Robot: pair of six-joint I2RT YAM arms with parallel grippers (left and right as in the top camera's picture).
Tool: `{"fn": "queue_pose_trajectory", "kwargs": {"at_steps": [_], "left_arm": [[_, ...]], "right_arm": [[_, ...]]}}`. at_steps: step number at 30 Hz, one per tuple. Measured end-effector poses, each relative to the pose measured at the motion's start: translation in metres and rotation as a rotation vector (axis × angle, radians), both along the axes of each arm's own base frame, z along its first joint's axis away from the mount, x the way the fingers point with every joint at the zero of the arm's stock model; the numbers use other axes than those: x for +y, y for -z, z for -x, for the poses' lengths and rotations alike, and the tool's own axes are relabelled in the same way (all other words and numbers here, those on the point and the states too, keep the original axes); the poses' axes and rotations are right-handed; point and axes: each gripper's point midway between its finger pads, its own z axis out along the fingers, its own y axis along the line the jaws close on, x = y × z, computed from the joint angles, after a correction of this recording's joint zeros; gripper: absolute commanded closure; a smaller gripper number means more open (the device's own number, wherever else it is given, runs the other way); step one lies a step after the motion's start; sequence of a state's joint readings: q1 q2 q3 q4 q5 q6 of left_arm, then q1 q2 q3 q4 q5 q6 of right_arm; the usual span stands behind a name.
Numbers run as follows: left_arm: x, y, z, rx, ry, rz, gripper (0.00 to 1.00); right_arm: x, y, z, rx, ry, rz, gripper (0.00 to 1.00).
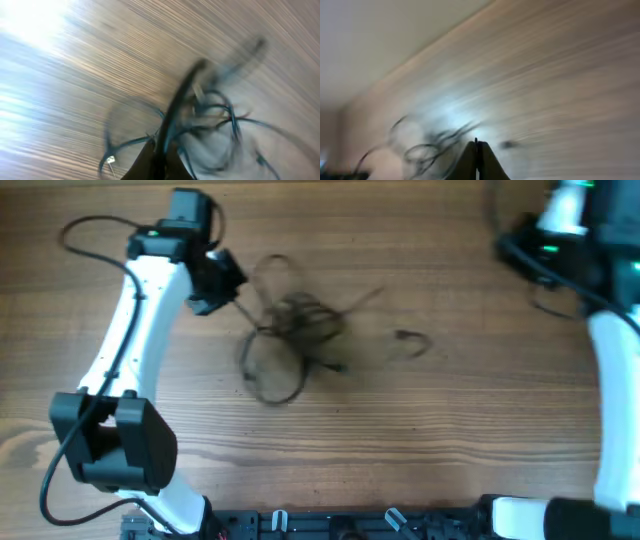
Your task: Untangle cables
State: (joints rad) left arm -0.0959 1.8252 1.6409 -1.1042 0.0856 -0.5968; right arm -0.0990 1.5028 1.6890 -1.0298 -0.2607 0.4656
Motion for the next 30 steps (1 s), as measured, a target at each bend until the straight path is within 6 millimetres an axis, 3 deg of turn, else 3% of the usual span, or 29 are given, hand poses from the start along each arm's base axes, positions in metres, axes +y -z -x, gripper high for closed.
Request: {"fn": "queue_pose_trajectory", "kwargs": {"at_steps": [1,2,4,5,8,9,10,11,12,15,17,24,28,30], "left_arm": [[0.015,0.001,-0.001,0.002,-0.033,-0.031,0.96],[0.028,0.002,0.001,0.012,-0.061,-0.055,0.96],[0.04,0.002,0.003,0.023,-0.085,-0.049,0.96],[0.038,0.002,0.002,0.018,-0.074,-0.024,0.96],[-0.002,-0.01,-0.012,-0.063,0.086,0.167,0.96],[-0.034,-0.024,-0.018,-0.127,0.21,0.321,0.96],[-0.064,-0.044,-0.019,-0.195,0.334,0.482,0.96],[-0.089,-0.067,-0.017,-0.267,0.447,0.634,0.96],[-0.1,-0.081,-0.017,-0.313,0.503,0.714,0.96],[-0.128,-0.145,-0.004,-0.471,0.72,1.038,0.96],[-0.131,-0.16,0.007,-0.436,0.739,1.15,0.96],[-0.151,-0.168,0.023,-0.353,0.768,1.242,0.96],[-0.154,-0.16,0.018,-0.323,0.719,1.203,0.96],[-0.158,-0.157,0.017,-0.31,0.702,1.182,0.96]], "right_arm": [[-0.022,-0.005,0.013,0.009,0.071,0.033,0.96],[-0.029,-0.004,0.018,0.021,0.094,0.041,0.96],[-0.04,0.001,0.024,0.051,0.111,0.044,0.96],[-0.036,0.001,0.024,0.046,0.073,0.04,0.93],[-0.002,-0.001,0.022,0.022,-0.093,0.019,0.77],[0.021,-0.002,0.022,0.005,-0.187,0.005,0.69],[0.045,-0.005,0.022,-0.016,-0.279,-0.014,0.53],[0.062,-0.007,0.022,-0.034,-0.34,-0.028,0.46],[0.071,-0.01,0.022,-0.045,-0.371,-0.038,0.41],[0.119,-0.017,0.028,-0.091,-0.521,-0.06,0.39],[0.139,-0.015,0.03,-0.092,-0.576,-0.074,0.39],[0.194,0.049,0.016,0.082,-0.673,-0.119,0.39],[0.207,0.071,-0.006,0.137,-0.581,-0.188,0.41],[0.212,0.098,-0.019,0.212,-0.513,-0.23,0.41]]}}
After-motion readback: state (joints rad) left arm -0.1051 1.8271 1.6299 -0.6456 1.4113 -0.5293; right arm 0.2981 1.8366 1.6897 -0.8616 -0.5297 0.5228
